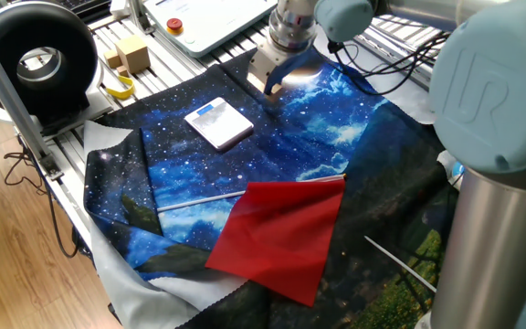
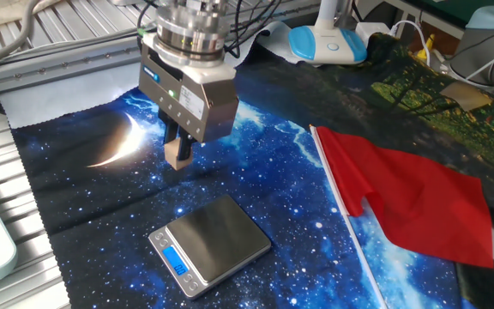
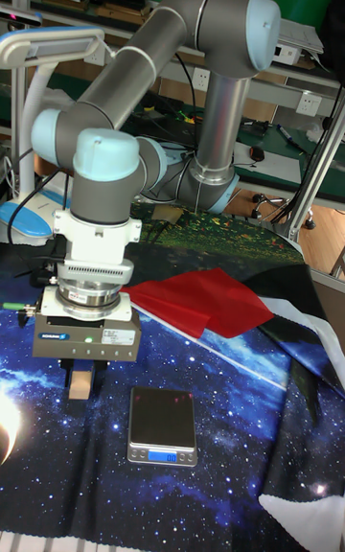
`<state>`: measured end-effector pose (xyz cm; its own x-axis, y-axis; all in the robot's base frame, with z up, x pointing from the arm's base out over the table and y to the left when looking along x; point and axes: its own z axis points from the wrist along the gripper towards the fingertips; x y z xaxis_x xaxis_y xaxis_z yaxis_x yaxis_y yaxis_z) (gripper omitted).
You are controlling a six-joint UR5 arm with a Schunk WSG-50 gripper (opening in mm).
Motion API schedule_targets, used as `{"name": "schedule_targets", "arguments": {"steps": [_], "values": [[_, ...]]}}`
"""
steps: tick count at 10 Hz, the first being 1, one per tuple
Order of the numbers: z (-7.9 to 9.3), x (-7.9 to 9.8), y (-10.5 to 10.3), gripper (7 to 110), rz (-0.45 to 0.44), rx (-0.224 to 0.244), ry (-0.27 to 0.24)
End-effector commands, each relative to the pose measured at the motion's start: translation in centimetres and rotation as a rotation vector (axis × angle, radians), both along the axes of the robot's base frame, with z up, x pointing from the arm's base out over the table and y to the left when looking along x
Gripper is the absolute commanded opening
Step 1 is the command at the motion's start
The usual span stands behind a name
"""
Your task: Remove the object from the scale
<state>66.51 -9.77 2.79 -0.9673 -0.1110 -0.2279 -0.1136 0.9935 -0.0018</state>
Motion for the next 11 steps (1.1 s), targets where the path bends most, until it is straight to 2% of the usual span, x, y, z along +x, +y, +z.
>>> {"name": "schedule_targets", "arguments": {"steps": [1,5,11], "values": [[-0.8,0.1,0.1,7,-0.011,0.033,-0.014],[-1.7,0.0,-0.4,7,-0.007,0.009,-0.011],[-2.1,-0.1,-0.3,7,0.013,0.004,-0.005]]}}
